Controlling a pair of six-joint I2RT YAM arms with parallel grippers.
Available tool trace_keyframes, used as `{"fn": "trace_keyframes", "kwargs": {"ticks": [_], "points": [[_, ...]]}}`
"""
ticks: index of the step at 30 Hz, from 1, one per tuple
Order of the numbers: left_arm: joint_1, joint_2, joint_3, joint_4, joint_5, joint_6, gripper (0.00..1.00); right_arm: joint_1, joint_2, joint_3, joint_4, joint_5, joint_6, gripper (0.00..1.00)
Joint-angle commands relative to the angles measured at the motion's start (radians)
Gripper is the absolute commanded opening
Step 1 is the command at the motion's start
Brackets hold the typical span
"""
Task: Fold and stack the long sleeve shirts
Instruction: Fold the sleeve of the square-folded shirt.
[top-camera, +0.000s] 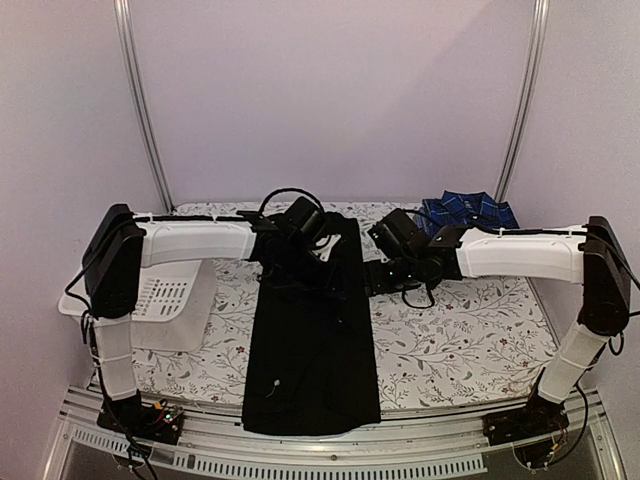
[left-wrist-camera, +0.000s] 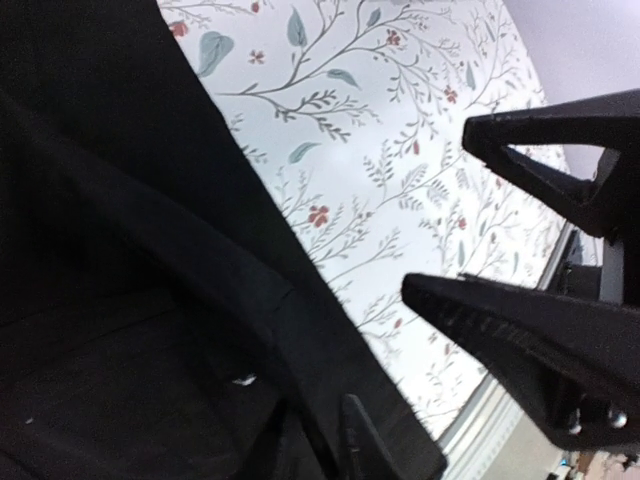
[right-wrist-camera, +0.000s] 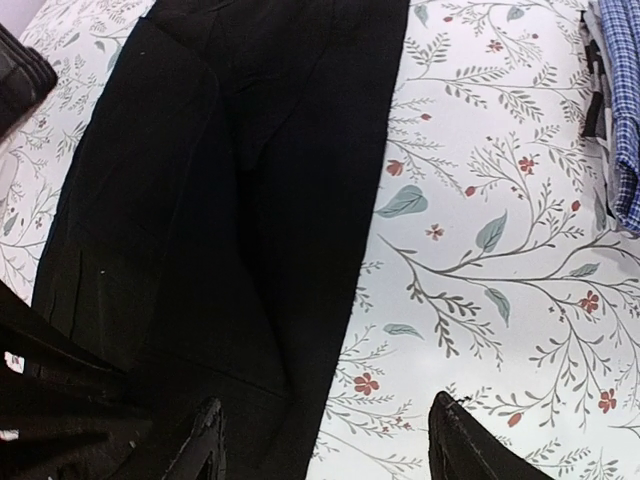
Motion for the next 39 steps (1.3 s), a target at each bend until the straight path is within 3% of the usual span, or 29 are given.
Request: {"fn": "trace_keyframes", "kwargs": {"ticks": [1, 6, 10, 17, 21, 26, 32, 39], "points": [[-0.039, 0.113, 0.112, 0.006, 0.08, 0.002, 0.26, -0.049, -0.062, -0.041, 0.005, -0.012, 0.015, 0.69], [-0.04, 0.141, 0.173, -0.004, 0.074, -0.007, 0.46, -0.077, -0.074, -0.066, 0.029, -0.051, 0.011, 0.73], [-0.025, 0.112, 0.16, 0.01, 0.074, -0.015, 0.5, -0.078, -0.071, -0.066, 0.04, -0.08, -0.002, 0.76], [-0.011, 0.103, 0.125, 0.06, 0.108, -0.032, 0.44, -0.078, -0.067, -0.061, 0.049, -0.094, 0.001, 0.76], [-0.014, 0.175, 0.181, 0.083, 0.151, -0.042, 0.34, -0.084, -0.082, -0.066, 0.029, -0.062, 0.012, 0.76], [-0.02, 0.294, 0.275, 0.14, 0.2, -0.069, 0.29, -0.125, -0.124, -0.105, 0.015, -0.063, 0.033, 0.76], [-0.016, 0.363, 0.38, 0.154, 0.21, -0.077, 0.31, -0.139, -0.17, -0.139, 0.002, -0.065, 0.04, 0.76], [0.008, 0.319, 0.401, 0.154, 0.194, -0.077, 0.45, -0.139, -0.18, -0.15, 0.001, -0.077, 0.036, 0.76]]}}
